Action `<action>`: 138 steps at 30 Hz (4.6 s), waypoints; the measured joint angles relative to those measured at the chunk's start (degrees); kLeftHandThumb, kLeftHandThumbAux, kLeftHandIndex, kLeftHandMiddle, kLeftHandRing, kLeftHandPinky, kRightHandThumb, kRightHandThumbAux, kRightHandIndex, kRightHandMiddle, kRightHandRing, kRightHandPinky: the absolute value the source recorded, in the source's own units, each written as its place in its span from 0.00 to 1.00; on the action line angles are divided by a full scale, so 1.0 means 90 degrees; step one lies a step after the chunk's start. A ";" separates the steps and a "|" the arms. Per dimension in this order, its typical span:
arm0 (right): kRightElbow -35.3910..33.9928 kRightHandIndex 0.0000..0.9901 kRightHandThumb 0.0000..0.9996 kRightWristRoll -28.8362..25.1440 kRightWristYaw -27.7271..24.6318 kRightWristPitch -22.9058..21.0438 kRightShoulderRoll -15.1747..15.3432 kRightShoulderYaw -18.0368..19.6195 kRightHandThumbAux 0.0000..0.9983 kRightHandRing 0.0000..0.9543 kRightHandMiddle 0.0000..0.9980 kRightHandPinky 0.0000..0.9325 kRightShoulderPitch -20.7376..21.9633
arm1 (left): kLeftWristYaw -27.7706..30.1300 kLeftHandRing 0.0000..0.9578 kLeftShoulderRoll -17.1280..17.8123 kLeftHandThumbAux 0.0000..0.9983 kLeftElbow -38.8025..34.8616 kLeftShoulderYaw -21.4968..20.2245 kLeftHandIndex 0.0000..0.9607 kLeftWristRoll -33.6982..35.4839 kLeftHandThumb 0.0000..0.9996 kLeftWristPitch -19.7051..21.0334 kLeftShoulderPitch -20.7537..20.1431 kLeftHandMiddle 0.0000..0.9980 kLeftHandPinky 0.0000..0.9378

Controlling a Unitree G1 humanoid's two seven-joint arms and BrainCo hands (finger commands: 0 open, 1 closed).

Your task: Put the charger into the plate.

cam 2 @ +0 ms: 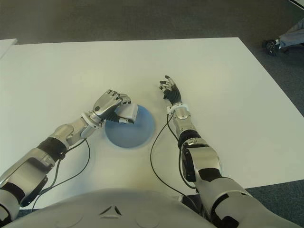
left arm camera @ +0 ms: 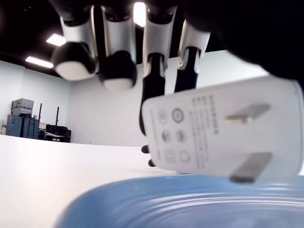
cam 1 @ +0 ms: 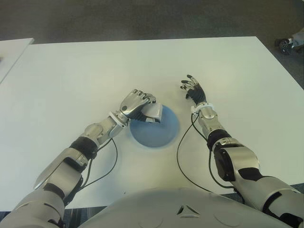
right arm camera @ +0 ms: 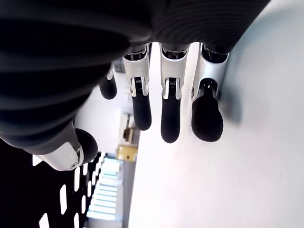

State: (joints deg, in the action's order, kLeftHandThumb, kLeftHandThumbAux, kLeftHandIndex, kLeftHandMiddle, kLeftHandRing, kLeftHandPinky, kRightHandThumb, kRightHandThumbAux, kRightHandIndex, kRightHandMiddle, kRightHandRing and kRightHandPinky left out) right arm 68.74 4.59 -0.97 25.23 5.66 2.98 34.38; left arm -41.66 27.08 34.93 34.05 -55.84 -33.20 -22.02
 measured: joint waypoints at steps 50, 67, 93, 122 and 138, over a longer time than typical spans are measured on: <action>0.0132 0.00 0.10 0.0084 0.0060 0.0399 -0.0105 -0.0086 0.60 0.33 0.25 0.32 -0.0052 | 0.1816 0.00 0.0557 0.25 -0.2490 -0.0893 0.00 0.0347 0.24 0.0170 0.1020 0.00 0.00; 0.0136 0.00 0.06 0.0076 0.0068 0.0420 -0.0113 -0.0049 0.50 0.33 0.24 0.32 -0.0062 | 0.0983 0.03 0.0481 0.41 -0.2045 -0.1586 0.16 0.0916 0.28 -0.0483 0.0982 0.10 0.00; 0.0065 0.00 0.06 0.0076 0.0068 0.0485 -0.0088 -0.0033 0.49 0.29 0.21 0.24 -0.0002 | 0.4300 0.03 -0.1232 0.61 0.1530 -0.3351 0.02 0.6131 0.11 -0.1462 -0.0270 0.03 0.03; 0.0127 0.00 0.03 0.0053 -0.0006 0.0483 -0.0097 0.0079 0.41 0.17 0.11 0.04 -0.0093 | 0.7299 0.00 -0.1718 0.46 0.3420 -0.5005 0.00 0.7786 0.04 -0.0215 -0.0373 0.00 0.00; 0.0126 0.00 0.01 0.0061 -0.0098 0.0483 -0.0024 0.0012 0.40 0.13 0.08 0.02 -0.0101 | 0.7343 0.00 -0.1601 0.46 0.3487 -0.4933 0.00 0.7352 0.03 -0.0075 -0.0370 0.00 0.00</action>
State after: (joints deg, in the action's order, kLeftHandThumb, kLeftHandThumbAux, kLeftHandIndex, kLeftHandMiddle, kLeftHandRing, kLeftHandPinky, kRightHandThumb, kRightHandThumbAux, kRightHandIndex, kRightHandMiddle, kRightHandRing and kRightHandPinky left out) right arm 69.87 5.14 -1.85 29.57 5.45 3.08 33.47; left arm 24.43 12.67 66.32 -10.35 10.32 -33.87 -25.35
